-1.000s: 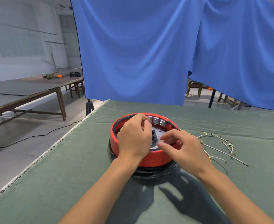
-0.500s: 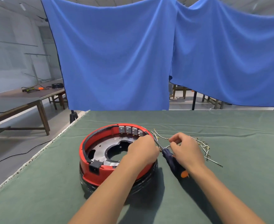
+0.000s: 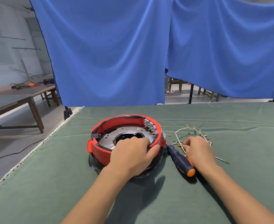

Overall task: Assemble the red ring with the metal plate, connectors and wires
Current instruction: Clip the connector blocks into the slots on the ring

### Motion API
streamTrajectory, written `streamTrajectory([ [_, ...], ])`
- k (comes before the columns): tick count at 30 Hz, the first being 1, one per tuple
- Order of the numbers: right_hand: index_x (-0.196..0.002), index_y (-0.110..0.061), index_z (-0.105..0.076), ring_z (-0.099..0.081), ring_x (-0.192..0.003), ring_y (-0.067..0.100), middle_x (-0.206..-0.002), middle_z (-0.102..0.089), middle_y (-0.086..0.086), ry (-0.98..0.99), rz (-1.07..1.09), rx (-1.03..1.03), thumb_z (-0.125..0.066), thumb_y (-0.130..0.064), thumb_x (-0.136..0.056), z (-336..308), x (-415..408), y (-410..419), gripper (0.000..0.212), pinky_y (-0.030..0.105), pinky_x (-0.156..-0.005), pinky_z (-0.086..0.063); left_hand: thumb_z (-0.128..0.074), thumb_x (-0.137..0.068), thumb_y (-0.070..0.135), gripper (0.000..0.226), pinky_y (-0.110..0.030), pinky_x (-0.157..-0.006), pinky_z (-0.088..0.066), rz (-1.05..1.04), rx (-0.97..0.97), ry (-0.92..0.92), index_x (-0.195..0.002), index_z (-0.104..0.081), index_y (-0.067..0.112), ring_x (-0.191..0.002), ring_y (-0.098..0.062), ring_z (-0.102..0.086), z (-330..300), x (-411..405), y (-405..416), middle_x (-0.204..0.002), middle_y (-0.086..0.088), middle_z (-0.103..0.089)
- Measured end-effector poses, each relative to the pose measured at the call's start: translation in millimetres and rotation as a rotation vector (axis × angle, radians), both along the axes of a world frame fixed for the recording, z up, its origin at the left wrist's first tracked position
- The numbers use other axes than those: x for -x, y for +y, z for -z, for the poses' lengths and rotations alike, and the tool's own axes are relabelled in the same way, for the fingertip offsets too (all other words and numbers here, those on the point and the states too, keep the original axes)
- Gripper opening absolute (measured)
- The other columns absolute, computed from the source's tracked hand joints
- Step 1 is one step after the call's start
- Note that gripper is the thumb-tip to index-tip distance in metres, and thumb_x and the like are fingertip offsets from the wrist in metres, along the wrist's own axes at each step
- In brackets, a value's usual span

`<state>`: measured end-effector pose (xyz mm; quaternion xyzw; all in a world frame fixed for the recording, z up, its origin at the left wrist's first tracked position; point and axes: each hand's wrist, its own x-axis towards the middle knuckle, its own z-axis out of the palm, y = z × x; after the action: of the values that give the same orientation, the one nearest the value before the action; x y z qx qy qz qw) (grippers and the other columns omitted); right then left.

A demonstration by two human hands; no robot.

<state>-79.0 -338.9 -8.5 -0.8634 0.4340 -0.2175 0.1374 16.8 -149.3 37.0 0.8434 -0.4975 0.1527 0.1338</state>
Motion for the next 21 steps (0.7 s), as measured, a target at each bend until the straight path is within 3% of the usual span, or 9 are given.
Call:
streamTrajectory([
  [5,-0.097,-0.018,-0.067,-0.046,-0.110,0.029,-0.106,-0.065,0.007,0.002,0.027,0.123,-0.051,-0.021,-0.094,-8,2,7,0.016,0.036,-0.085,-0.036,-0.021,-0.097,0.053,0.055,-0.035,-0.058,-0.032,-0.097,0.087,0.012,-0.059,-0.036,0.016,-0.065,-0.027,-0.047,4,-4,-1,-0.064,0.000,-0.048],
  [9,-0.096,-0.016,-0.057,-0.056,-0.097,0.034,-0.093,-0.069,0.009,-0.177,-0.016,0.115,-0.048,-0.022,-0.095,-23,5,12,0.011,0.039,-0.083,-0.038,-0.030,-0.095,0.047,0.049,-0.034,-0.058,-0.031,-0.079,0.117,0.051,-0.057,-0.034,0.016,-0.063,-0.024,-0.045,4,-9,5,-0.061,0.000,-0.045],
  [14,-0.087,-0.021,-0.053,-0.061,-0.077,0.028,-0.073,-0.068,0.000,-0.415,-0.239,0.040,-0.052,-0.019,-0.094,-37,4,31,0.008,0.038,-0.069,-0.046,-0.039,-0.071,0.041,0.037,-0.032,-0.050,-0.028,-0.009,-0.006,0.238,-0.051,-0.027,0.013,-0.047,-0.019,-0.024,-11,-30,37,-0.047,-0.003,-0.025],
  [17,-0.080,-0.021,-0.055,-0.059,-0.056,0.015,-0.064,-0.066,-0.002,-0.514,-0.372,-0.110,-0.056,-0.014,-0.093,-46,0,46,0.015,0.030,-0.058,-0.047,-0.042,-0.064,0.039,0.034,-0.032,-0.049,-0.021,-0.080,-0.097,0.337,-0.047,-0.025,0.015,-0.046,-0.018,-0.021,-20,-43,58,-0.044,0.000,-0.022],
  [19,-0.080,-0.014,-0.057,-0.057,-0.044,0.014,-0.061,-0.068,0.000,-0.611,-0.431,-0.297,-0.057,-0.009,-0.092,-54,-2,56,0.014,0.022,-0.045,-0.045,-0.049,-0.072,0.035,0.039,-0.031,-0.049,-0.020,-0.152,-0.170,0.405,-0.045,-0.026,0.017,-0.045,-0.019,-0.023,-24,-46,67,-0.043,0.003,-0.024],
  [21,-0.081,-0.010,-0.059,-0.061,-0.043,0.014,-0.060,-0.070,0.000,-0.710,-0.482,-0.480,-0.058,-0.006,-0.092,-63,-4,67,0.012,0.020,-0.039,-0.044,-0.052,-0.079,0.030,0.039,-0.029,-0.049,-0.025,-0.182,-0.195,0.461,-0.047,-0.035,0.017,-0.045,-0.019,-0.030,-26,-44,67,-0.044,0.002,-0.034],
])
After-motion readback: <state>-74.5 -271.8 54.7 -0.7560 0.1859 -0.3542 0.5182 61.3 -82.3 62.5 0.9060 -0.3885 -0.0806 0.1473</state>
